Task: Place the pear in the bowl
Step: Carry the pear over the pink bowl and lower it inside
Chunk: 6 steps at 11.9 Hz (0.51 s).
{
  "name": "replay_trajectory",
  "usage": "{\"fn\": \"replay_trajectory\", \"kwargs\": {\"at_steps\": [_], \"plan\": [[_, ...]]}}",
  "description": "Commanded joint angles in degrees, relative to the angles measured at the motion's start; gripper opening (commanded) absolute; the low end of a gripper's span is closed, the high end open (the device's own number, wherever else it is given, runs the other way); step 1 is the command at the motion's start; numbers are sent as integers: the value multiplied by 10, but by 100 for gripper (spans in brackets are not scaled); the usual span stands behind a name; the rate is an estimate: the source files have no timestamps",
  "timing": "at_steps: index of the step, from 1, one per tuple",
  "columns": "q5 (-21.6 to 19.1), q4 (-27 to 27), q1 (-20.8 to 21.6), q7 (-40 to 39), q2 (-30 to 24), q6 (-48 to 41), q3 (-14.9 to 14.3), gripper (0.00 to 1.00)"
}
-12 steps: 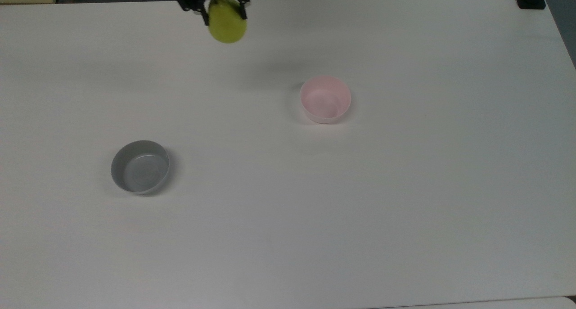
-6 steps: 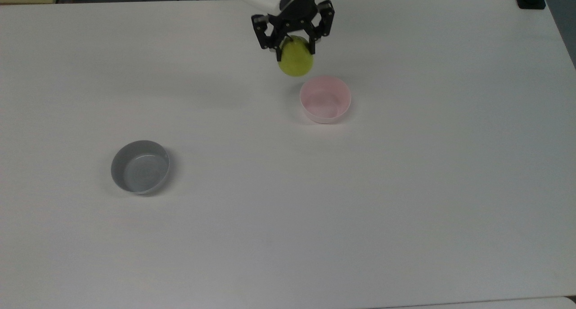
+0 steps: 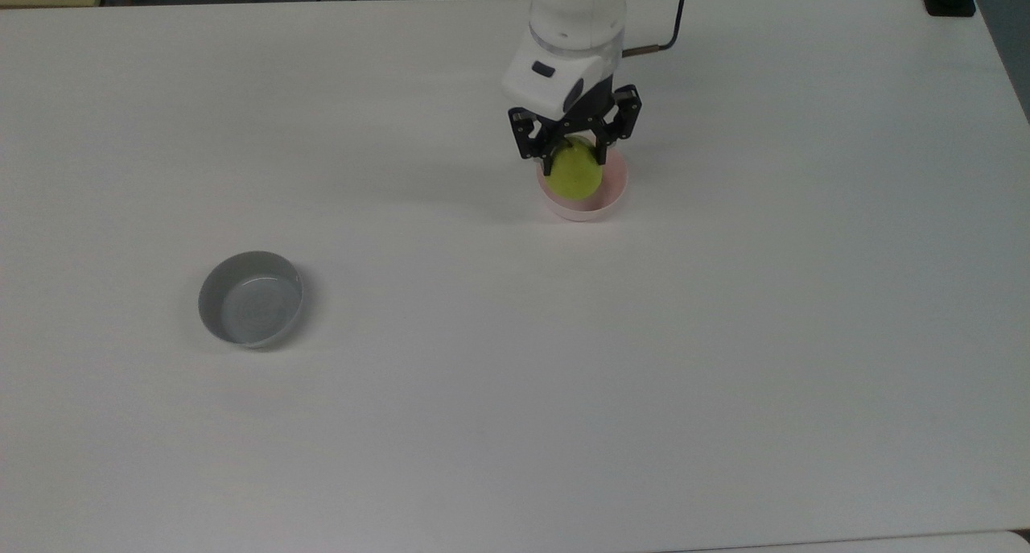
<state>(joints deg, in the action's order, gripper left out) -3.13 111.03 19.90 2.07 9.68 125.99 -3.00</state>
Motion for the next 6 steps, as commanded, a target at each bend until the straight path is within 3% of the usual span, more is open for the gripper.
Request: {"fn": "replay_trajectory", "kwargs": {"at_steps": [1,6], "plan": [[8,16,21,21,2,14,4,10],[50,33,22,51,38,36,18,10]]}}
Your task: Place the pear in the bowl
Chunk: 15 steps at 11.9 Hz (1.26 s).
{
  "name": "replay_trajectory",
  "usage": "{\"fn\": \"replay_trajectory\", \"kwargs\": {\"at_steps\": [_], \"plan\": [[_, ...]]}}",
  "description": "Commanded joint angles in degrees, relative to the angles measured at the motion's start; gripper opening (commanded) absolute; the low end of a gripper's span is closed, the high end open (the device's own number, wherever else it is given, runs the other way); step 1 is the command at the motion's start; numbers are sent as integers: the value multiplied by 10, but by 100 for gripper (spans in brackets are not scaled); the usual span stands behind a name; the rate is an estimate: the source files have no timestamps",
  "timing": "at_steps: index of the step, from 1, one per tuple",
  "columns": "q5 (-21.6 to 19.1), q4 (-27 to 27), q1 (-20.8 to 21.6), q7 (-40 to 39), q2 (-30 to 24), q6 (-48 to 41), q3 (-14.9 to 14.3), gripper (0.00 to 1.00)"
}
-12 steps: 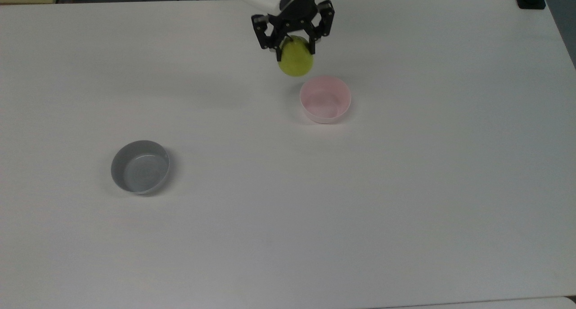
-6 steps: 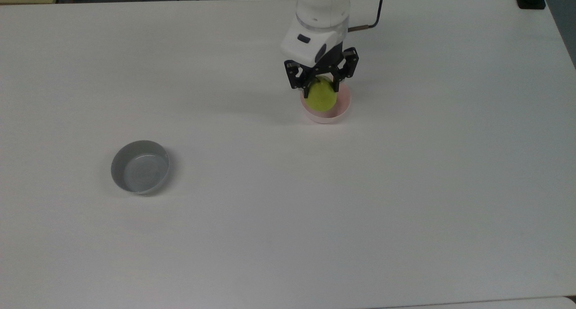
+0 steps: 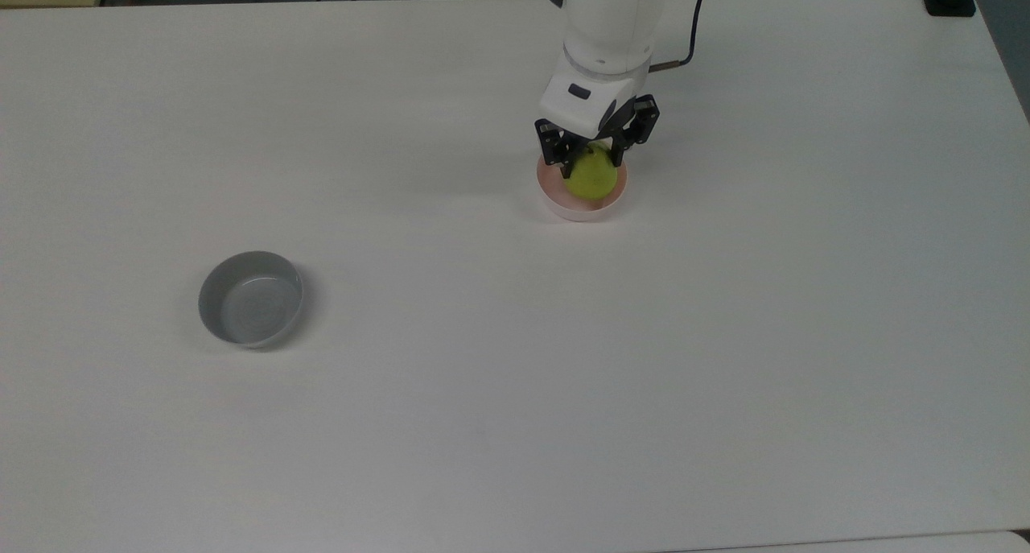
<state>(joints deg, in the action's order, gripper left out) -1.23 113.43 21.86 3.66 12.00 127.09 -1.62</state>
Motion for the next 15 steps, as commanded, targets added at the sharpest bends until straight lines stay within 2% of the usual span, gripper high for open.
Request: {"fn": "replay_trajectory", "kwargs": {"at_steps": [1,2,3,5,7,10,14,15], "plan": [[35,10,2,42,16,25,4,14],[35,9,1,42,16,24,4,31],[35,8,0,43,16,20,4,71],[35,7,-2,61,14,12,4,100],[36,-5,-5,82,8,-17,4,100],[37,-61,-14,83,-20,-139,3,100],[37,-87,-64,81,-93,-221,-1,100],[36,-108,-79,78,-101,-259,-3,100]]}}
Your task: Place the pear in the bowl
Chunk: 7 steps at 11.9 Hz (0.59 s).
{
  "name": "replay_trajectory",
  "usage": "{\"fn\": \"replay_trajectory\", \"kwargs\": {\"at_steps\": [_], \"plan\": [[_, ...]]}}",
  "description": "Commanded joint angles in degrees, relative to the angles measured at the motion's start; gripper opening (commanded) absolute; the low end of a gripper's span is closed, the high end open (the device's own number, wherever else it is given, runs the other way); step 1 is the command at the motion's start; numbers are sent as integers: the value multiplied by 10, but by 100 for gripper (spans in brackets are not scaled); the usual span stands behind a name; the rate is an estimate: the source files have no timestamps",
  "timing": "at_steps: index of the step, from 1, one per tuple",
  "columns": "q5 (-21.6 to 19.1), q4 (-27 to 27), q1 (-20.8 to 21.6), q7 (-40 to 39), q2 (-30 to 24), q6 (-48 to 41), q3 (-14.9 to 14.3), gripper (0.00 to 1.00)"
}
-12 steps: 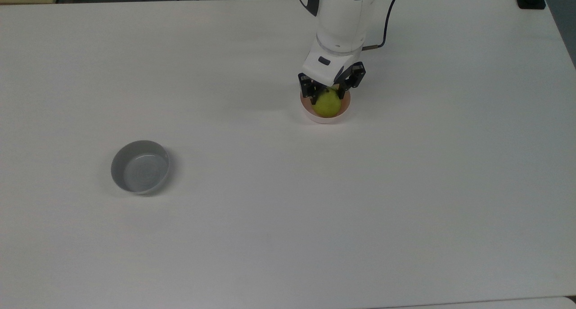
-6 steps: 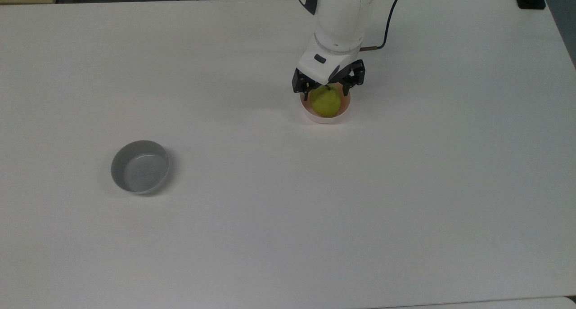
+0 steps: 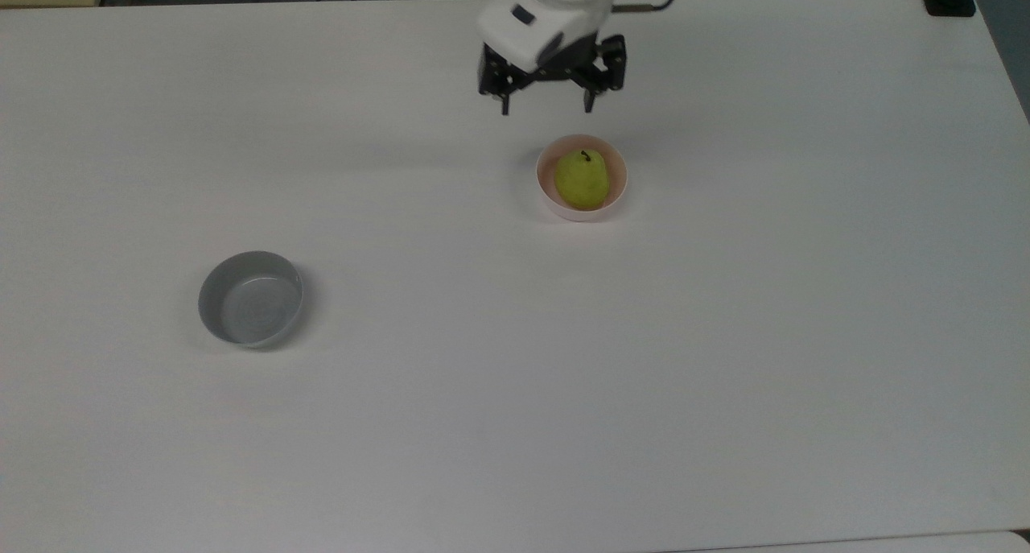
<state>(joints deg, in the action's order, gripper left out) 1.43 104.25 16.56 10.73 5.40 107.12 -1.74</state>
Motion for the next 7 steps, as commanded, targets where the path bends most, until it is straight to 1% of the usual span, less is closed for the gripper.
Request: {"fn": "replay_trajectory", "kwargs": {"at_steps": [1,2,3,4,5,6,7], "plan": [[9,-51,-45,6,-36,-101,-5,100],[9,-77,-58,5,-36,-133,-11,100],[8,-96,-63,5,-36,-148,-19,100],[8,-101,-69,4,-47,-155,-29,100],[7,-101,-83,-8,-55,-159,-30,100],[1,-101,-105,-41,-62,-159,-30,100],[0,-100,-116,-82,-71,-159,-31,100]]}}
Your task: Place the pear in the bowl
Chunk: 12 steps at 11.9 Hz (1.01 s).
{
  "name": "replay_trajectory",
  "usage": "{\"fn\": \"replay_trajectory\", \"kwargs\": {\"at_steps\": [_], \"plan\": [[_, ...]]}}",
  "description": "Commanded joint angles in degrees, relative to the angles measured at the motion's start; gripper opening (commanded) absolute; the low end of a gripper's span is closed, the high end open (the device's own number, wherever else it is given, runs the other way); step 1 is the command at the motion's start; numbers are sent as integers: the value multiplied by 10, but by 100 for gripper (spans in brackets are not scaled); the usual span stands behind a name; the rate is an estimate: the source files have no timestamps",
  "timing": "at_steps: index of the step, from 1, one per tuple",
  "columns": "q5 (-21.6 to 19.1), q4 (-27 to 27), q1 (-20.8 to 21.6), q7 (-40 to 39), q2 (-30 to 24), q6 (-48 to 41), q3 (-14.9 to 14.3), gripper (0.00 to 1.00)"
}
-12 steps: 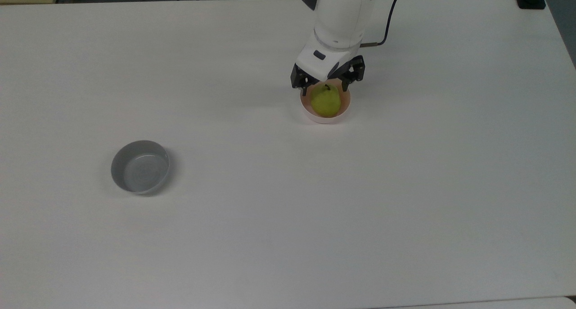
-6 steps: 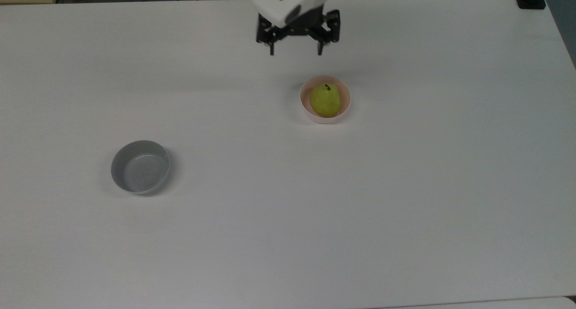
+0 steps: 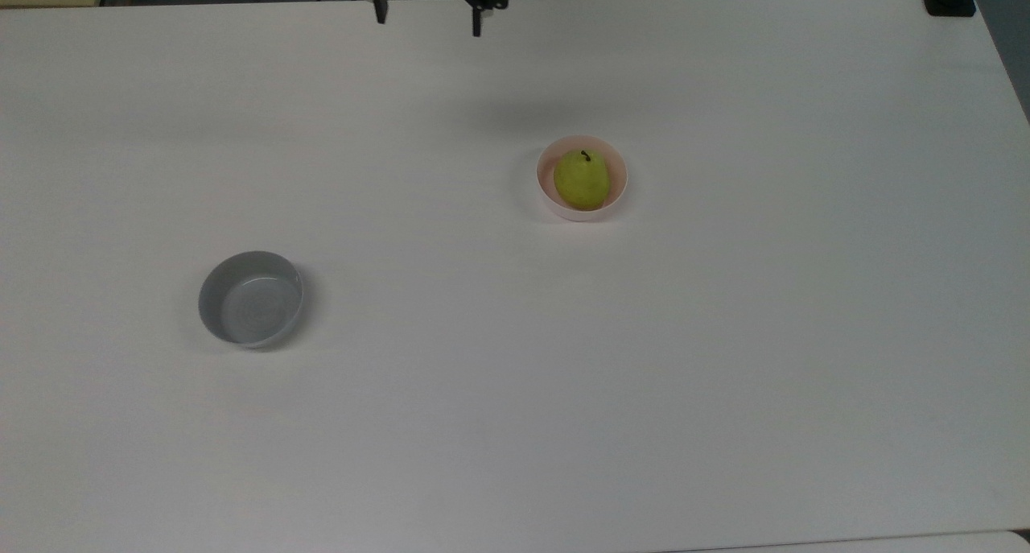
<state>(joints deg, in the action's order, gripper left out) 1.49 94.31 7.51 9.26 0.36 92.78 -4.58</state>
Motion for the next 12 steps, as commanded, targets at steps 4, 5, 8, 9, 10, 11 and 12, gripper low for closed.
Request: {"fn": "replay_trajectory", "kwargs": {"at_steps": [4,5,8,9,10,11,12], "plan": [[-38,-5,-40,-191,-20,4,-36,100],[-38,-5,-43,-192,-19,31,-37,100],[-37,-4,-43,-187,-16,50,-37,100],[-37,-4,-43,-187,-16,50,-37,100],[-36,-4,-43,-187,-16,50,-36,100],[-36,-4,-43,-186,-16,48,-36,100],[-36,-4,-42,-187,-16,48,-36,100]]}}
